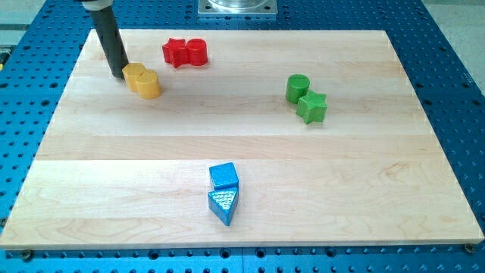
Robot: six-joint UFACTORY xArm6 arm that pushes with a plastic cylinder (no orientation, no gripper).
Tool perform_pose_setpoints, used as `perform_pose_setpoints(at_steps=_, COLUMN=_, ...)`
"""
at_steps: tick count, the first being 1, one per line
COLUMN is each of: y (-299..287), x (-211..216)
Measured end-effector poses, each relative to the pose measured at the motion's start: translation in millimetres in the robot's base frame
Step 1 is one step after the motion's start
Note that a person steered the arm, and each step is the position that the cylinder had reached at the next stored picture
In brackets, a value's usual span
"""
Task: Push the cube into the triangle
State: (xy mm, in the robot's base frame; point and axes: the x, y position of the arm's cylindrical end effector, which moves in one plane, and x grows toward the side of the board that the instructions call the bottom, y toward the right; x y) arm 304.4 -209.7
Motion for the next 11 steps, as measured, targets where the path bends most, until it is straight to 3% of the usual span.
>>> perform_pose_setpoints(at_steps=2, y=56, x=69)
perform_pose_setpoints(at_steps=3, y=29, x=92)
perform_pose_setpoints(at_steps=4, y=30, x=87)
perform_pose_setpoints(at_steps=5, y=46, x=157)
perform_pose_setpoints(at_steps=6, y=149, x=195)
perform_pose_setpoints(at_steps=7, y=215, x=201)
perform_pose_setpoints(at_steps=9, y=221, x=227)
perform_pose_setpoints(at_steps=11, y=192, x=209)
